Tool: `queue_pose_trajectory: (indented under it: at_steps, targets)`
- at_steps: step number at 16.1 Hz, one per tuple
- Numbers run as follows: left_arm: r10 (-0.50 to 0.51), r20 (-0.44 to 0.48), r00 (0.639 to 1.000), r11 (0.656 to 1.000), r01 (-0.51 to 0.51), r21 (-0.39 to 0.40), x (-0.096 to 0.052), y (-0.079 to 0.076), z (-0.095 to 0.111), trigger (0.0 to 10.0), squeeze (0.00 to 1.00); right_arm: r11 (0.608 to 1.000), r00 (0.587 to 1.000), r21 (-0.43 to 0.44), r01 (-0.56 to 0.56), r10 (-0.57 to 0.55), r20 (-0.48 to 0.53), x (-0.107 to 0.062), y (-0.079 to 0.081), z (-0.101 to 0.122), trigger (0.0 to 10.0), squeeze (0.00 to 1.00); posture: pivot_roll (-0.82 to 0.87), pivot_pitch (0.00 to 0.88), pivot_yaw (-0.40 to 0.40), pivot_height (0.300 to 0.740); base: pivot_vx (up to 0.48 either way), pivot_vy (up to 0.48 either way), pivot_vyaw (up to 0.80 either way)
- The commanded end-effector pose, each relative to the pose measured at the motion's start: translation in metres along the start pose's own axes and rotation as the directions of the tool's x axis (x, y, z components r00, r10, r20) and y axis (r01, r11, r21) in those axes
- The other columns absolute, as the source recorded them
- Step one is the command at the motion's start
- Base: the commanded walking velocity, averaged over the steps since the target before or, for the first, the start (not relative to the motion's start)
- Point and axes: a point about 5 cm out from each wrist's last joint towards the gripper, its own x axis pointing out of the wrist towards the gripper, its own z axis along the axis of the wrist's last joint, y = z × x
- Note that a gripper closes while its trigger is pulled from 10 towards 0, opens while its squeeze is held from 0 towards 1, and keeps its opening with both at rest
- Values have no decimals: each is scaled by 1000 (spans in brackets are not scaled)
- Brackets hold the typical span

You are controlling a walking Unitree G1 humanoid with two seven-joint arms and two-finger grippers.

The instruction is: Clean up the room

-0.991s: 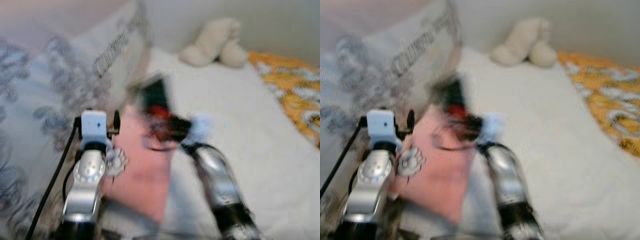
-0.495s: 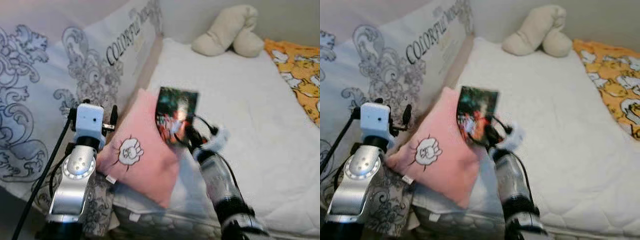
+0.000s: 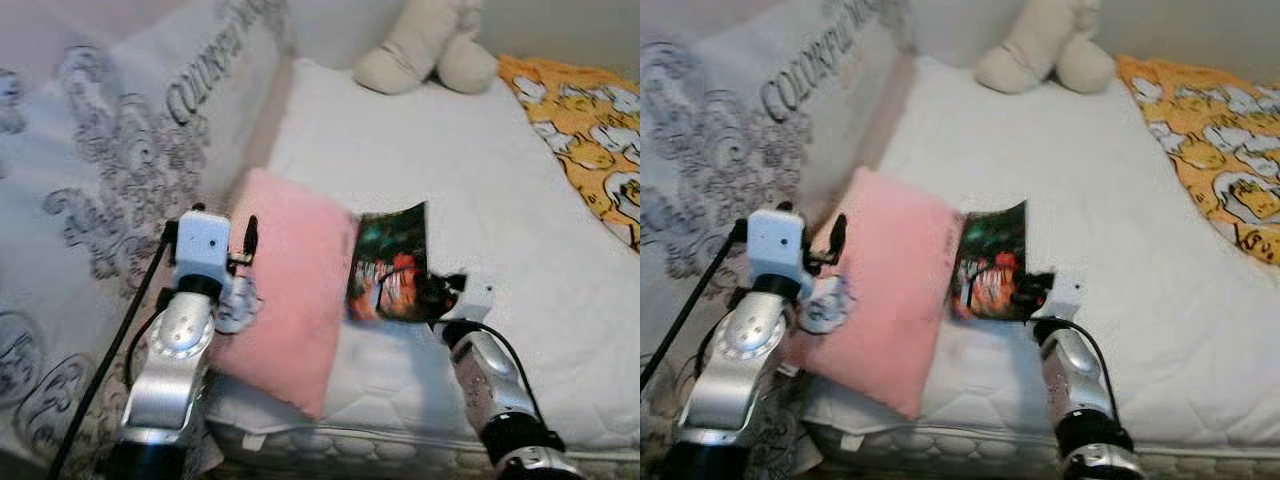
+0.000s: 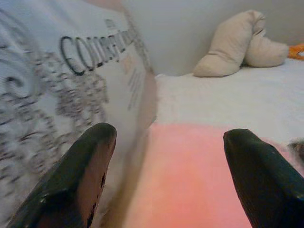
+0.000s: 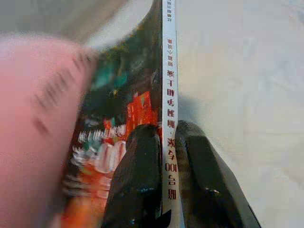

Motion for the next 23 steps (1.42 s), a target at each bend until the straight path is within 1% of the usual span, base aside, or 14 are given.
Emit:
queue_pose_trajectory:
  at_steps: [1, 2, 3, 5, 7, 9, 10, 12, 14, 15, 18, 19, 22, 23]
  targets:
    - [0, -3, 1000, 1000, 0, -5, 1, -2, -1, 10000, 0, 998, 1000, -56, -9, 8, -17, 0, -1, 0, 0, 0, 288, 105, -11, 740, 0, 0, 0]
    - [0, 0, 1000, 1000, 0, -7, 2, -3, -1, 10000, 0, 997, 999, -72, -15, 13, -32, 1, -3, 0, 0, 0, 283, 99, -14, 740, 0, 0, 0]
    - [4, -1, 1000, 1000, -4, -12, 3, -4, -2, 10000, 0, 995, 993, -90, -32, 22, -115, 1, -2, -10, 0, 0, 285, 97, -18, 740, 0, 0, 0]
    - [7, -2, 1000, 1000, -7, -15, 3, -5, -2, 10000, 0, 994, 981, -104, -46, 25, -190, -2, -1, -23, 0, 0, 289, 96, -21, 740, 0, 0, 0]
    - [14, -4, 1000, 1000, -14, -13, 1, -4, -4, 10000, 0, 993, 975, -112, -23, -2, -221, -7, -6, -31, 0, 0, 296, 100, -24, 740, 0, 0, 0]
    - [20, -8, 1000, 1000, -21, -9, -1, -2, -5, 10000, 0, 997, 966, -79, 21, -40, -255, -12, -14, -39, 0, 0, 305, 108, -25, 740, 0, 0, 0]
    - [22, -9, 1000, 1000, -22, -7, -2, -1, -5, 10000, 0, 998, 961, -12, 66, -67, -267, -14, -17, -44, 0, 0, 308, 114, -22, 740, 0, 0, 0]
    - [15, -13, 1000, 1000, -15, -1, -3, -1, -6, 10000, 0, 973, 935, 169, 155, -90, -343, -21, -15, -61, 0, 0, 316, 118, -16, 740, 0, 0, 0]
    - [8, -10, 1000, 1000, -8, 4, -3, -1, -5, 10000, 0, 947, 934, 266, 178, -77, -349, -19, -5, -66, 0, 0, 324, 117, -15, 740, 0, 0, 0]
    - [9, -4, 1000, 1000, -9, 7, -2, 0, -4, 10000, 0, 945, 941, 283, 161, -61, -332, -14, 3, -64, 0, 0, 326, 114, -12, 740, 0, 0, 0]
    - [10, 0, 1000, 1000, -10, 9, -1, -1, -3, 10000, 0, 955, 959, 274, 114, -34, -281, -1, 19, -52, 0, 0, 326, 108, -15, 740, 0, 0, 0]
    - [10, 1, 1000, 1000, -10, 6, -1, -2, -3, 10000, 0, 965, 960, 247, 84, -12, -280, 3, 25, -48, 0, 0, 327, 107, -17, 740, 0, 0, 0]
    - [13, 6, 1000, 1000, -13, -3, 0, -4, -2, 10000, 0, 981, 963, 185, 60, -8, -269, 13, 31, -36, 0, 0, 336, 100, -33, 740, 0, 0, 0]
    - [17, 4, 1000, 1000, -17, -5, -1, -5, -3, 10000, 0, 989, 961, 140, 51, -10, -277, 14, 31, -34, 0, 0, 338, 98, -37, 740, 0, 0, 0]
